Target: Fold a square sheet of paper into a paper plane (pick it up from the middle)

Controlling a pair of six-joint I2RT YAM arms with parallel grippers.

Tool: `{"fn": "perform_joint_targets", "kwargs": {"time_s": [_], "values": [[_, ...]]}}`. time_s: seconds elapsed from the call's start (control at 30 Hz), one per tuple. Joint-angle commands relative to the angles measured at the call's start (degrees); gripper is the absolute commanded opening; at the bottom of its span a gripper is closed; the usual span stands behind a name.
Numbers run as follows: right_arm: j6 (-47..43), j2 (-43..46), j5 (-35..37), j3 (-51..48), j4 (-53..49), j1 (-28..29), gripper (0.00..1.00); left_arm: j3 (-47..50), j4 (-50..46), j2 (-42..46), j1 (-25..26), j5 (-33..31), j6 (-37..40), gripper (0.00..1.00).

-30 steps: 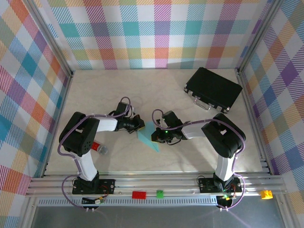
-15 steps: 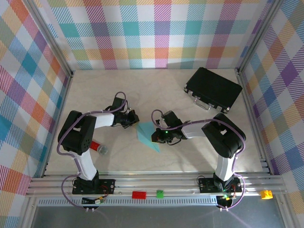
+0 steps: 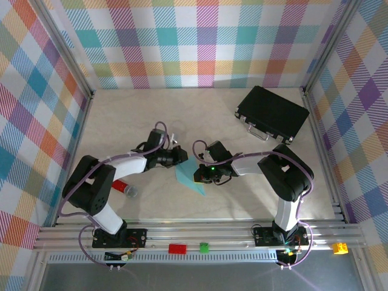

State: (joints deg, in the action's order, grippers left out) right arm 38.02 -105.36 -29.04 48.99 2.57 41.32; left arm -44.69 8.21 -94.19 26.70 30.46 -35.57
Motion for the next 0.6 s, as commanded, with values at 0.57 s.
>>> {"fn": "perform_joint_targets", "kwargs": {"time_s": [0.57], "values": [[3.88,4.10,-1.61,1.41,-4.43,1.63,0.03,3.73,-0.12,-9.17,0.55,-4.17,0.77,0.04]]}}
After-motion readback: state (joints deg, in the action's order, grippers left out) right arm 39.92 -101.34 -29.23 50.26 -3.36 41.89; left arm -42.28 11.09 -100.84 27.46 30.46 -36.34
